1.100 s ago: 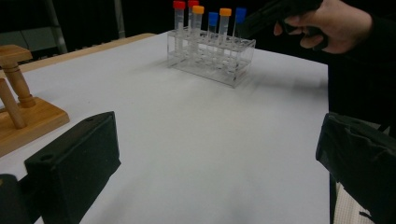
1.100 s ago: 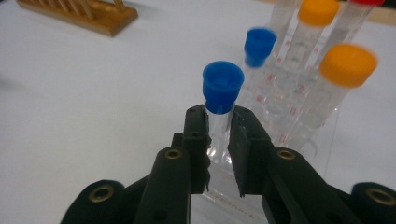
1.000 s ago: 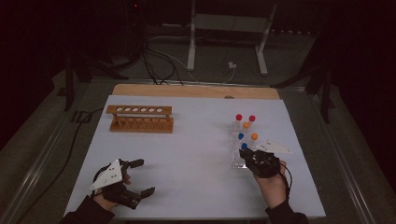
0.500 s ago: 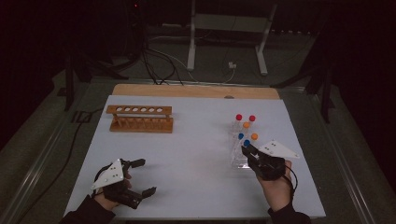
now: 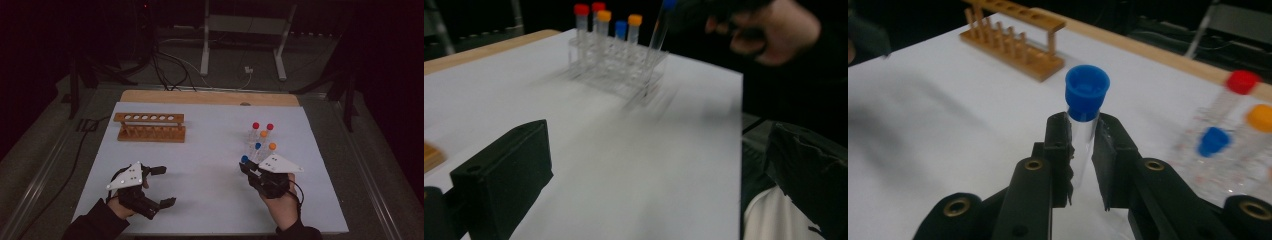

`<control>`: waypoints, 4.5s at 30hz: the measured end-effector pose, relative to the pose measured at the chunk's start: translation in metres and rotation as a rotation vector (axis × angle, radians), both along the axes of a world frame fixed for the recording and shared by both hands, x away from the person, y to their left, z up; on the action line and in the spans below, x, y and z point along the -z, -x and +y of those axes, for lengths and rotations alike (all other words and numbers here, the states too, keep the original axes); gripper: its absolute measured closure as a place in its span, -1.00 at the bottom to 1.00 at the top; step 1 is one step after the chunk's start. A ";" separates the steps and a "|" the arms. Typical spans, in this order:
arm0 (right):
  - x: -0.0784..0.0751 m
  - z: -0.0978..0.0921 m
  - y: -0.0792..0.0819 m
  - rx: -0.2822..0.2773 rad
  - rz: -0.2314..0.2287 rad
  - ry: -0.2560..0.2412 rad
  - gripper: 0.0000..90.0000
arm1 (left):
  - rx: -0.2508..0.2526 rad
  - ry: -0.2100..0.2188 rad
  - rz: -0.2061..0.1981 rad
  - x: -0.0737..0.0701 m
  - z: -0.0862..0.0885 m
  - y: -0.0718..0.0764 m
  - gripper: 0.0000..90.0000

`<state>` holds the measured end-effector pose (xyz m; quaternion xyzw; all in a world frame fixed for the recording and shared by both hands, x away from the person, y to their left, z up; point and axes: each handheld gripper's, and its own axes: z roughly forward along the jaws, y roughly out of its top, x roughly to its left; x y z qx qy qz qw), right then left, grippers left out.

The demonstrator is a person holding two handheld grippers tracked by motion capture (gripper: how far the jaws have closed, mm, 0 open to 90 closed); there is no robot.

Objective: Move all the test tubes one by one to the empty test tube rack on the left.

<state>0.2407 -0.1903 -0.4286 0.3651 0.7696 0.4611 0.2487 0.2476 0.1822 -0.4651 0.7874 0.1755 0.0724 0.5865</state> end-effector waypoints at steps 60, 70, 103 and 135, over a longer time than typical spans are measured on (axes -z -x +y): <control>0.023 0.040 0.002 -0.157 0.081 0.015 0.70 | 0.112 -0.117 -0.083 -0.026 -0.121 -0.040 0.73; 0.018 0.031 0.003 -0.138 0.031 -0.058 -0.25 | 0.024 -0.097 -0.104 -0.037 -0.099 -0.055 0.73; 0.008 0.011 0.006 -0.107 -0.047 -0.166 -1.00 | -0.382 -0.075 -0.180 -0.099 -0.016 -0.148 0.73; 0.011 0.005 0.007 -0.119 -0.030 -0.168 -1.00 | -0.561 -0.092 -0.035 -0.011 -0.001 -0.200 0.73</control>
